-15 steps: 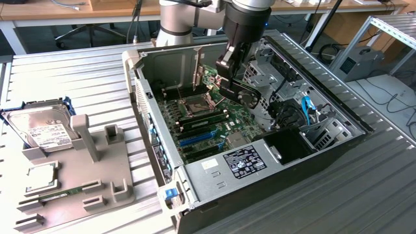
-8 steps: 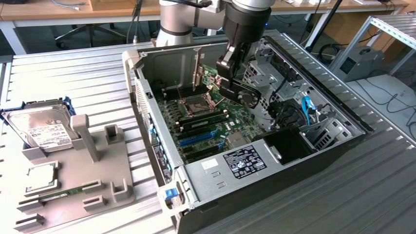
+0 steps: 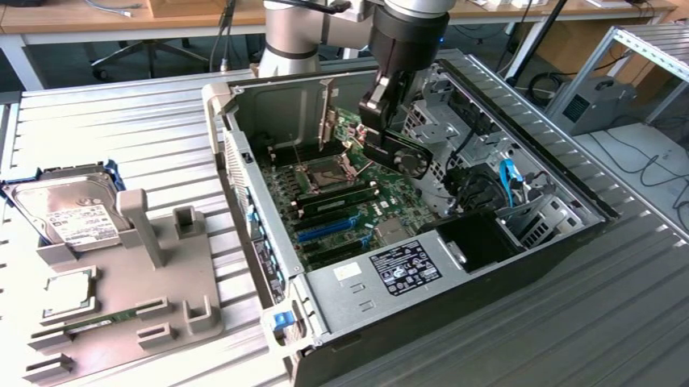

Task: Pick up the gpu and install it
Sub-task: 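Insert the gpu into the slot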

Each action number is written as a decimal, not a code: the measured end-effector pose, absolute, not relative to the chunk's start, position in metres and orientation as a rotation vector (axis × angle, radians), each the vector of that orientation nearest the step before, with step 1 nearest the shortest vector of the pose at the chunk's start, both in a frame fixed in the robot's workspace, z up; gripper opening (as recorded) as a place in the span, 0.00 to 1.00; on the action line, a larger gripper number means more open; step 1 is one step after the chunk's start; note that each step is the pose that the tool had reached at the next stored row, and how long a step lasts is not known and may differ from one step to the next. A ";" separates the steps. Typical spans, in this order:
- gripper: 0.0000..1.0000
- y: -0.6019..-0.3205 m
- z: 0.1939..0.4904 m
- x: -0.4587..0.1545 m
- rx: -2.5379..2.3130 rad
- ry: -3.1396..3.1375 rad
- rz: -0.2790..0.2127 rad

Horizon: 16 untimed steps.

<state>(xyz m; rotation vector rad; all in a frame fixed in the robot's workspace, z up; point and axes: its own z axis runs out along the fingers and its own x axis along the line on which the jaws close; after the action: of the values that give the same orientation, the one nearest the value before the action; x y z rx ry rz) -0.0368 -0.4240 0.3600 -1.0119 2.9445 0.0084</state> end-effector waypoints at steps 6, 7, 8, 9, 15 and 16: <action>0.26 -0.424 0.360 -0.037 -1.028 2.939 0.009; 0.26 -0.424 0.360 -0.037 -1.033 2.937 0.009; 0.26 -0.424 0.360 -0.037 -1.040 2.935 0.009; 0.26 -0.424 0.360 -0.037 -1.045 2.933 0.009; 0.26 -0.424 0.360 -0.037 -1.064 2.926 0.009; 0.26 -0.424 0.360 -0.037 -1.068 2.925 0.009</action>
<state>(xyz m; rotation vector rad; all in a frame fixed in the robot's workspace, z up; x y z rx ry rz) -0.0368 -0.4240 0.3598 -1.0678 2.9248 0.0092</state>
